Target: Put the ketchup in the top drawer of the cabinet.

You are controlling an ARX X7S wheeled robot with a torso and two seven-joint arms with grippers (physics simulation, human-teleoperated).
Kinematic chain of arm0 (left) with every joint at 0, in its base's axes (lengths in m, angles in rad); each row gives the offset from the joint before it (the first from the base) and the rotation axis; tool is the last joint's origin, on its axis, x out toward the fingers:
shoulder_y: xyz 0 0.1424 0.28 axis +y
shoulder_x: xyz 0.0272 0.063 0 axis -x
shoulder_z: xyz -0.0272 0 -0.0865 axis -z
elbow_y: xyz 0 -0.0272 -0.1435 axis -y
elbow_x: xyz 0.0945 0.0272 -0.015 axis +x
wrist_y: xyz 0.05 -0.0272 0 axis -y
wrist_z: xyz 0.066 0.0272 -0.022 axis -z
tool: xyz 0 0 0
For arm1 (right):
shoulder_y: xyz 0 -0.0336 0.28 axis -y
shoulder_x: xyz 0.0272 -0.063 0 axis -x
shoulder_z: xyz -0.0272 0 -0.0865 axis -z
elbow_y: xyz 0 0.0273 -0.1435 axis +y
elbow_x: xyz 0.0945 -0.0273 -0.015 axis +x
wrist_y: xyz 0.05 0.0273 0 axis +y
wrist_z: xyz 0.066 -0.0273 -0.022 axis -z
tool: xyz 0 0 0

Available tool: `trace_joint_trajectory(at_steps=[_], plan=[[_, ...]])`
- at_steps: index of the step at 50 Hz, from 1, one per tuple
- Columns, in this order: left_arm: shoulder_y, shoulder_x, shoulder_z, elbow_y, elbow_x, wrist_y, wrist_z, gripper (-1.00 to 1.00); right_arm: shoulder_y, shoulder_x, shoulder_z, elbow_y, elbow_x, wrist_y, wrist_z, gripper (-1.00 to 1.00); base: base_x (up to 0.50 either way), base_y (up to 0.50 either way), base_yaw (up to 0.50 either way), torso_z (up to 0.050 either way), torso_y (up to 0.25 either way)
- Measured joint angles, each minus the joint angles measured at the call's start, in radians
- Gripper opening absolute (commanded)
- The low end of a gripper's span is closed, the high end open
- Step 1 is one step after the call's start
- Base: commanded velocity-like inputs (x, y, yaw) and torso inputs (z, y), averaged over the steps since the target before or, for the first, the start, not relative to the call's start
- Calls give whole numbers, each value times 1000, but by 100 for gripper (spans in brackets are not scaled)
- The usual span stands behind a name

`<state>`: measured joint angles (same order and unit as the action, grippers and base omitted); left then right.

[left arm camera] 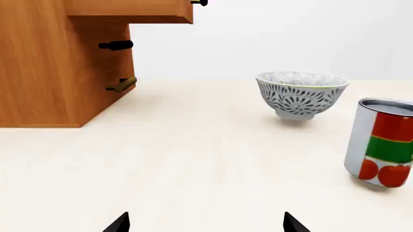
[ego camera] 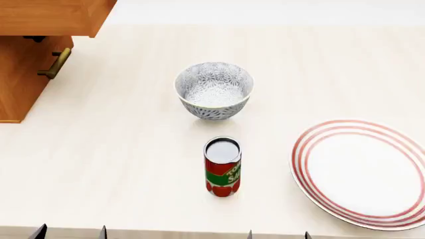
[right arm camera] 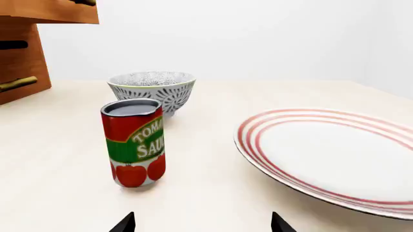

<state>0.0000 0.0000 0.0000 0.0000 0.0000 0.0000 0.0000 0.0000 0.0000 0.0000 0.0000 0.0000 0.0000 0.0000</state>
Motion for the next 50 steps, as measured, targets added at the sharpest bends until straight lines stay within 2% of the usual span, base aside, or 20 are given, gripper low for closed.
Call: trace_joint_trajectory(at_steps=[17,36,50], plan=[[7,-61,61,124,-26,-84,-74,100,-6,40,-32,-119,16,70,41,100,0,0,0,0,0],[2,-110,77,449,-24,-306,-134,100,19,88,-46,-412,35,253,85,100,3,0,0,0,0],[-8,-129,80,552,-41,-377,-153,100,35,104,-50,-514,74,324,99,100,473,0,0,0,0]])
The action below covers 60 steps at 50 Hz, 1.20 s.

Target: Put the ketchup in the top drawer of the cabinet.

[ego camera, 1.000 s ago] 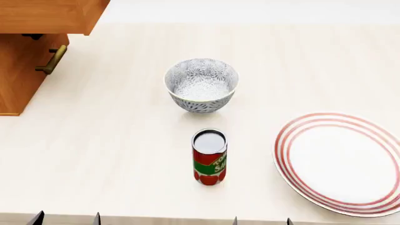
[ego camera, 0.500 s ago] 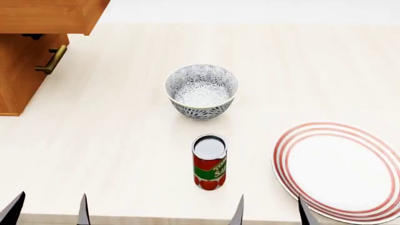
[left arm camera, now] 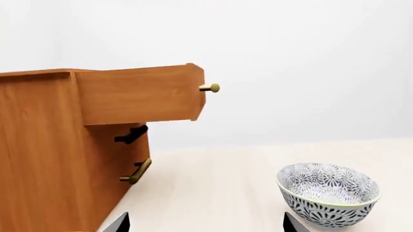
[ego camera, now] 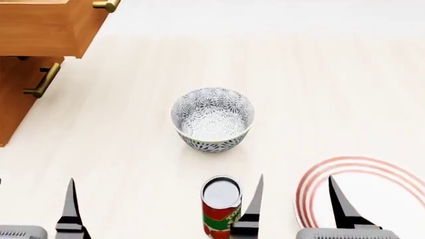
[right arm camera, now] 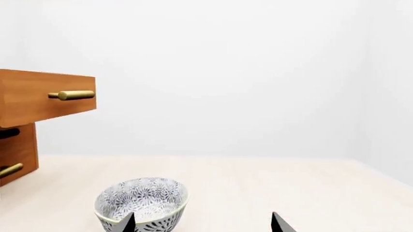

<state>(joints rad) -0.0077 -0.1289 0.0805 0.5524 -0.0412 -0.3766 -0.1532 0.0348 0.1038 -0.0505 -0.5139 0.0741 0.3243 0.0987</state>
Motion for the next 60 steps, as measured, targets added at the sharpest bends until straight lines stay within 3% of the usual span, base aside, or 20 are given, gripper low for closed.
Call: trace_joint_trajectory(at_steps=[21,60], plan=[[-13,-21,21,15,-3,-9,-25,100,-2,21,-14,-8,28,-5,22,100,500,0,0,0,0],[-23,-45,34,-38,-29,21,-57,100,-1,53,-34,41,91,-63,31,100,90,0,0,0,0]])
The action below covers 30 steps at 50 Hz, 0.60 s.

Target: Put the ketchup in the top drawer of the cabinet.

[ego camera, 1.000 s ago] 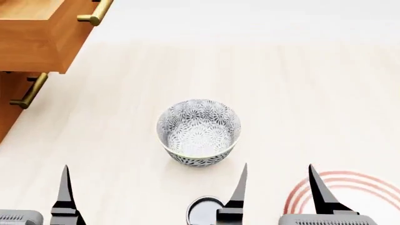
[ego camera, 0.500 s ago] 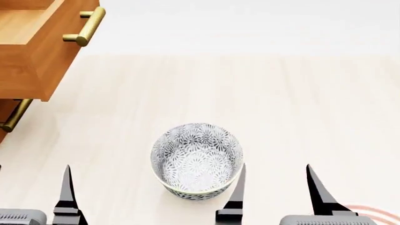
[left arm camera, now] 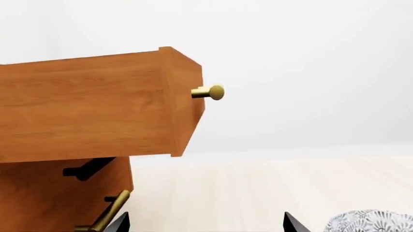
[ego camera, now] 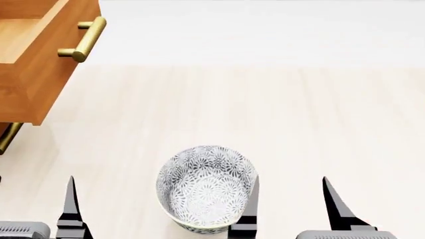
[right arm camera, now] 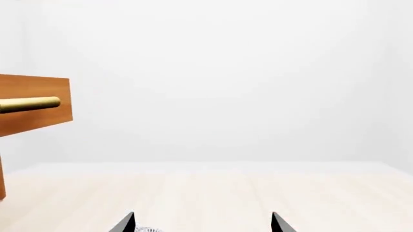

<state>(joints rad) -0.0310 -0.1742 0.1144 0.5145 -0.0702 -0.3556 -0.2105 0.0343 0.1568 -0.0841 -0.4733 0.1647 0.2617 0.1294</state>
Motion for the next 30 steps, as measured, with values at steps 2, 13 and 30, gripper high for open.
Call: trace_joint_trajectory(at_steps=[2,13,30], plan=[[2,-1,1,0,0,0,-2,100,-2,2,-1,1,3,-2,0,100,500,0,0,0,0],[0,-5,8,-2,-7,2,-10,100,0,12,-4,9,5,-13,10,100,44,91,0,0,0],[-3,-15,17,-7,-13,3,-22,100,1,23,-15,15,6,-15,27,100,0,500,0,0,0]])
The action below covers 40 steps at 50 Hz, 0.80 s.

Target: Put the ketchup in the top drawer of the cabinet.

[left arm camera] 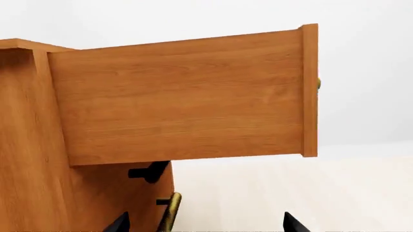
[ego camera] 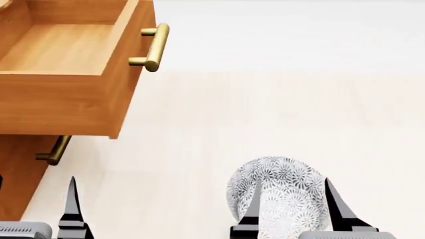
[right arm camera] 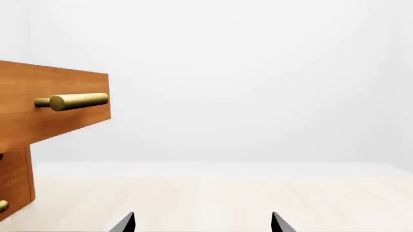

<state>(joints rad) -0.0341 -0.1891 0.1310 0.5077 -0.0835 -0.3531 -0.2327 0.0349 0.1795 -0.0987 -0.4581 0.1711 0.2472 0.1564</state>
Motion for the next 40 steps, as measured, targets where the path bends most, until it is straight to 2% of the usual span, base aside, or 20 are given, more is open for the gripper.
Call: trace_joint_trajectory(at_steps=[15,29,33,40], plan=[[-3,-9,8,-4,-7,2,-10,100,1,8,-9,9,3,-4,11,100,0,500,0,0,0],[-3,-17,13,-4,-14,4,-19,100,-1,16,-18,11,12,-14,20,100,0,11,0,0,0],[-3,-17,17,-4,-17,5,-21,100,1,21,-20,13,12,-15,25,100,0,482,0,0,0],[-5,-22,18,-9,-19,7,-26,100,2,26,-27,18,16,-20,31,100,0,164,0,0,0]])
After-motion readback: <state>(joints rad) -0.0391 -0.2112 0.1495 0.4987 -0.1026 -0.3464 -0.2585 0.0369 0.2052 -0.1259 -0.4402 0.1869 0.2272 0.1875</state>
